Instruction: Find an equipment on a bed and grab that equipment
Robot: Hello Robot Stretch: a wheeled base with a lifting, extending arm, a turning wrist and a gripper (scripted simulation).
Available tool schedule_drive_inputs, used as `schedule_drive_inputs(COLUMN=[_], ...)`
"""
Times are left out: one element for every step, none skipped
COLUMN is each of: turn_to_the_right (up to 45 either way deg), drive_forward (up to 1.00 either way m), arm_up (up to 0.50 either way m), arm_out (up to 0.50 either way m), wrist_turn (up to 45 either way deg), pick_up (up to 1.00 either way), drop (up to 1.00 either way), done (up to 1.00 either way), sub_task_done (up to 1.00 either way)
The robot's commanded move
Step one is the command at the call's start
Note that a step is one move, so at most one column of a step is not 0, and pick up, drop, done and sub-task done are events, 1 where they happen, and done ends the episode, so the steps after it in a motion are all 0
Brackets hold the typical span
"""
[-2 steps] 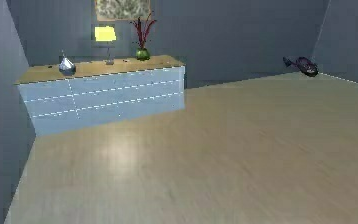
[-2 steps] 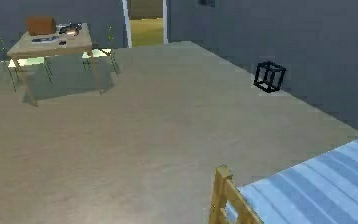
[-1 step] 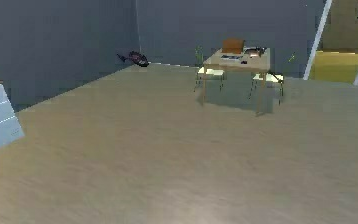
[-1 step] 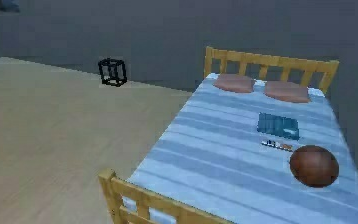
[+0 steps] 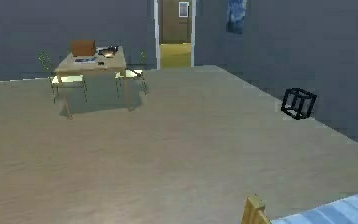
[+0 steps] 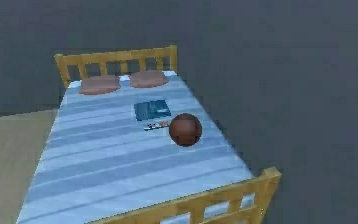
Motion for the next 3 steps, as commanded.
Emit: schedule_drive_inputs(turn_to_the_right=[45.0,45.0,24.0], drive_forward=[0.00,0.00,0.00], arm_up=[0.00,0.00,0.00], arm_out=[0.00,0.00,0.00], wrist_turn=[0.0,0.0,0.0], pick_up=[0.00,0.00,0.00], drop=[0.00,0.00,0.00], done=[0.00,0.00,0.00], sub_task_done=[0.00,0.00,0.00])
